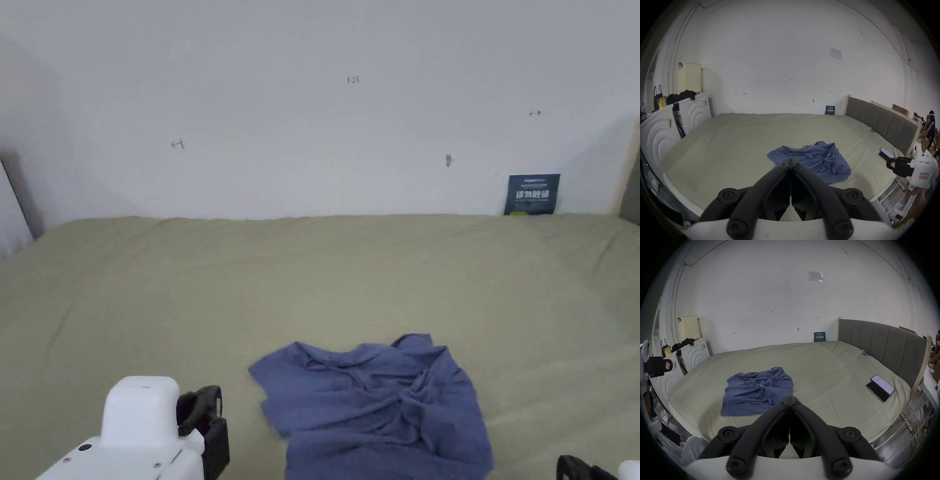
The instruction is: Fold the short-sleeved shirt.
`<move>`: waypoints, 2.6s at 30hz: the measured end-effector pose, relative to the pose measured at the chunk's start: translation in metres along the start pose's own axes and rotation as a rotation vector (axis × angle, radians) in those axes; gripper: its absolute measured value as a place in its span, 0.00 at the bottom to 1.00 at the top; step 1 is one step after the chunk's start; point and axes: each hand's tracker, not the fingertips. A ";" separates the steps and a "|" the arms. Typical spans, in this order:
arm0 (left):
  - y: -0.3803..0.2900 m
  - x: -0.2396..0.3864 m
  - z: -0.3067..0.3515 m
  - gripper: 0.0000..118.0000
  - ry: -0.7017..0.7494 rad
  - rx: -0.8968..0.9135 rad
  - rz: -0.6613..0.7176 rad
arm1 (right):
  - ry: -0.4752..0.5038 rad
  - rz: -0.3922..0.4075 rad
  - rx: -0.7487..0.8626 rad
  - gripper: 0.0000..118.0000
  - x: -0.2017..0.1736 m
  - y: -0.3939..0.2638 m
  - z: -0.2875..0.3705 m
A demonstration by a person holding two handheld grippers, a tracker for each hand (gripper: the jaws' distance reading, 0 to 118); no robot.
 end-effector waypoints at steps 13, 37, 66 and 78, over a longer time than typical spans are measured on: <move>-0.013 -0.028 -0.013 0.00 0.051 -0.055 0.008 | -0.011 0.031 0.037 0.00 -0.009 0.006 0.001; -0.057 -0.027 -0.320 0.96 0.051 -0.644 0.056 | 0.016 0.020 -0.178 0.00 -0.008 -0.020 -0.102; -0.074 -0.024 -0.322 0.00 -0.059 -0.612 0.015 | 0.099 -0.004 -0.445 1.00 0.046 0.101 -0.362; -0.080 -0.027 -0.327 0.00 -0.065 -0.624 0.043 | 0.112 0.064 -0.631 1.00 0.002 0.082 -0.463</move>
